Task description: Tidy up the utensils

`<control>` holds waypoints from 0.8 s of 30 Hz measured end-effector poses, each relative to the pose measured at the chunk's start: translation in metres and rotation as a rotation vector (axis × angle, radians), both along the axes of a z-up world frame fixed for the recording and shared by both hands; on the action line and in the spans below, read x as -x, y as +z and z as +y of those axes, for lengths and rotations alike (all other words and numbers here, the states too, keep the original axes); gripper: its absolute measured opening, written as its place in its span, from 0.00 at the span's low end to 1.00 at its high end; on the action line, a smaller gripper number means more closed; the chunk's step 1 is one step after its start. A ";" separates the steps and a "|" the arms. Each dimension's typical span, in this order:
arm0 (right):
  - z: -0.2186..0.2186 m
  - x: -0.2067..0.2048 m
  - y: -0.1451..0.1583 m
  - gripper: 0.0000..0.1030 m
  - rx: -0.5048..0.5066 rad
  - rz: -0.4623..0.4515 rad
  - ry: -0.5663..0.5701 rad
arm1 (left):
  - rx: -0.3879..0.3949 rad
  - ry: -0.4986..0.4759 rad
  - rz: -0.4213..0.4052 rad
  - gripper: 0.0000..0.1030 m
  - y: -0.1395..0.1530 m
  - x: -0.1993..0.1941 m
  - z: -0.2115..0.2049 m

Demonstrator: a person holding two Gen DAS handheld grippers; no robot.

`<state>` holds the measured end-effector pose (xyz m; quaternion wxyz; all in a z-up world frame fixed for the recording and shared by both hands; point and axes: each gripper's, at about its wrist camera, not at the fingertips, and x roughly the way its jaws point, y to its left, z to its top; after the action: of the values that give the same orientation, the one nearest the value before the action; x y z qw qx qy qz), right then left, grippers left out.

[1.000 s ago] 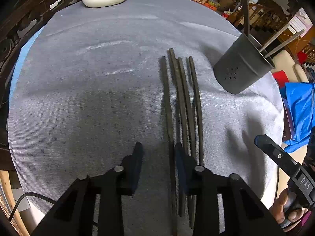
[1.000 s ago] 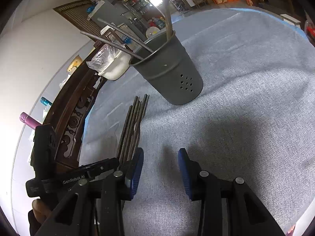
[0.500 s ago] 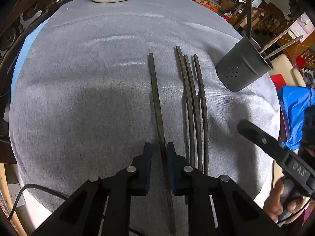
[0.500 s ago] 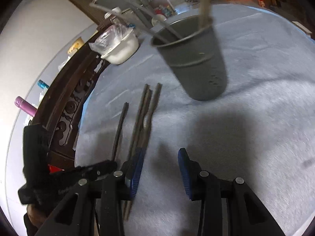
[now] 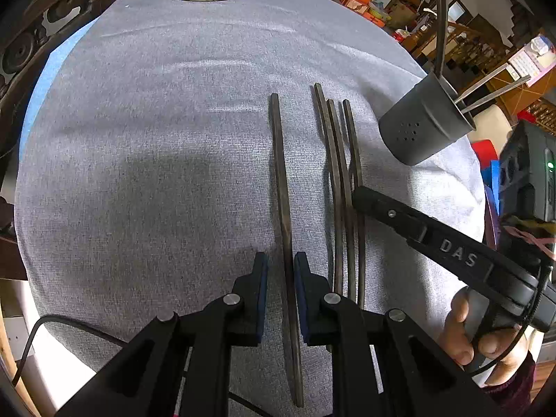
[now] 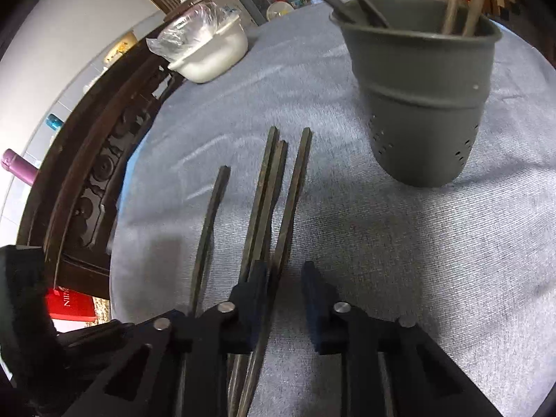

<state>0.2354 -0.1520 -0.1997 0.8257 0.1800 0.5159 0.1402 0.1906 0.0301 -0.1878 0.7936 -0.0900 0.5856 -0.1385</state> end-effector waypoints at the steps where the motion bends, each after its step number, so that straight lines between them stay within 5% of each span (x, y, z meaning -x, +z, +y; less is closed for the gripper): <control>1: 0.002 -0.001 0.000 0.20 0.009 -0.002 0.002 | 0.002 0.000 0.000 0.16 0.000 0.001 0.001; 24: -0.018 0.017 0.009 0.10 0.170 0.024 0.126 | 0.057 -0.003 0.060 0.09 -0.006 0.000 -0.007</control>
<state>0.2180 -0.1696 -0.1909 0.8212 0.0784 0.5462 0.1452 0.1902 0.0236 -0.1941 0.7726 -0.1156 0.6051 -0.1536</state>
